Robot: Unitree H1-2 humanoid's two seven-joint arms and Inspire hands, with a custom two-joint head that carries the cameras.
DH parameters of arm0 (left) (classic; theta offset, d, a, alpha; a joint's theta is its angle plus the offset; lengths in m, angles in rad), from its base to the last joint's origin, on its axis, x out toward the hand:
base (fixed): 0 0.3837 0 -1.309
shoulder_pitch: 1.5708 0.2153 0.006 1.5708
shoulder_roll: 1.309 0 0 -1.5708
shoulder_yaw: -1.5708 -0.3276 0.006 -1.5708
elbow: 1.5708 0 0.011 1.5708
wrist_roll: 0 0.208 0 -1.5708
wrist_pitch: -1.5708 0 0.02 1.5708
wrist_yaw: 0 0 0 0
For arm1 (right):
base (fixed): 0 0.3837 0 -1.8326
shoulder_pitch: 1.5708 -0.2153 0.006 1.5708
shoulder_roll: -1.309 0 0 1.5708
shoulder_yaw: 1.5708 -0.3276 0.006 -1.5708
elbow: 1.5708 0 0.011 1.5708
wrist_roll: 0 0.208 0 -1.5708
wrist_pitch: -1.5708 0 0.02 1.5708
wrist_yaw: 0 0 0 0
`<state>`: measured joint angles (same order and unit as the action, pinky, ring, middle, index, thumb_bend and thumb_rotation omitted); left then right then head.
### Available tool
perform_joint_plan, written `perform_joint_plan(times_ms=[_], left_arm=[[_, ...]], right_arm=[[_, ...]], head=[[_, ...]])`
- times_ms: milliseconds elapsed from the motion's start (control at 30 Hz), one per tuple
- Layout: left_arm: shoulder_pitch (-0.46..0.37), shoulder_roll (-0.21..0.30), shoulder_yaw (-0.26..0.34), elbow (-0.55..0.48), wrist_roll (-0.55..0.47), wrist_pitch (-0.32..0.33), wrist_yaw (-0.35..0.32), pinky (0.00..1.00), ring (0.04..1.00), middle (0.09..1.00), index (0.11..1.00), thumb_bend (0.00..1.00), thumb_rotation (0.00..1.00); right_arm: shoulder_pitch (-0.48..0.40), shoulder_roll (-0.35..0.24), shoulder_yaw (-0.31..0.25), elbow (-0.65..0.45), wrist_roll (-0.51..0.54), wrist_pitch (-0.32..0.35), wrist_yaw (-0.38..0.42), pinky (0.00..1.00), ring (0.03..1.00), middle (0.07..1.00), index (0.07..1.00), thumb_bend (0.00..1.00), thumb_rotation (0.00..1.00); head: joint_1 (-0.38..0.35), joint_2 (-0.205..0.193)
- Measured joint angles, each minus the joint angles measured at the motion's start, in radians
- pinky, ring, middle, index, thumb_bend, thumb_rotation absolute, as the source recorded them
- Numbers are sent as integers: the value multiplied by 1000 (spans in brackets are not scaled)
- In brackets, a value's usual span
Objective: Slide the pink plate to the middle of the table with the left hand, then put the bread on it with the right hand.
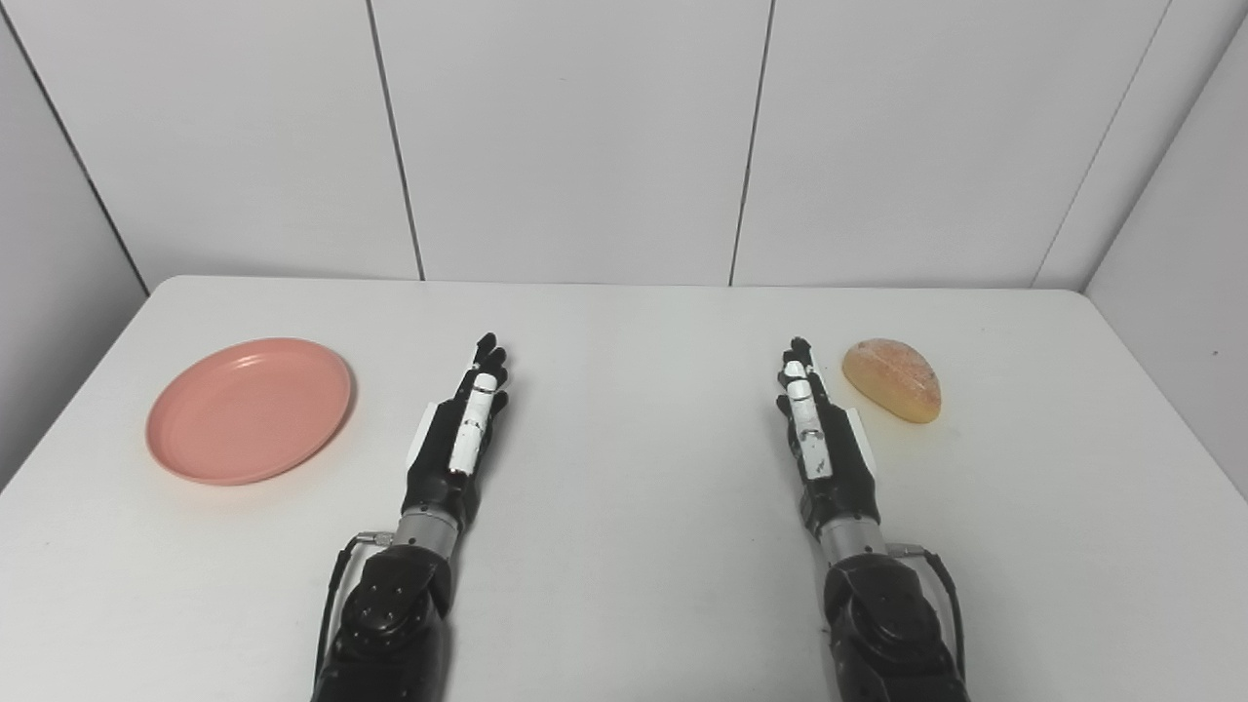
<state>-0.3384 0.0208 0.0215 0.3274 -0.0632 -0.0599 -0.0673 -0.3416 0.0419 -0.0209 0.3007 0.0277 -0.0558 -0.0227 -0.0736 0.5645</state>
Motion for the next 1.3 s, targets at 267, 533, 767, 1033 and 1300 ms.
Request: perform_joint_plan(times_ms=[267,533,767,1033,1300], left_arm=[[0,2,-2,0,0,0,-2,1000,1000,1000,1000,424,1000],[0,2,-3,0,1,-2,-3,1000,1000,1000,1000,420,1000],[0,3,-4,0,1,-3,-3,1000,1000,1000,1000,421,1000],[0,3,-5,0,1,-3,-3,1000,1000,1000,1000,418,1000],[0,2,-7,0,2,-3,-3,1000,1000,1000,1000,442,1000]], right_arm=[[0,0,0,0,0,0,-1,1000,989,1000,1000,572,958],[0,0,0,-1,5,0,0,1000,993,1000,1000,577,955],[0,0,0,-1,5,0,1,1000,992,1000,1000,569,966],[0,0,0,-1,5,0,0,999,986,1000,1000,574,948],[0,0,-2,-2,12,0,-3,999,989,1000,1000,551,950]], head=[[-2,3],[-2,3],[-2,3],[0,5],[73,-9]])
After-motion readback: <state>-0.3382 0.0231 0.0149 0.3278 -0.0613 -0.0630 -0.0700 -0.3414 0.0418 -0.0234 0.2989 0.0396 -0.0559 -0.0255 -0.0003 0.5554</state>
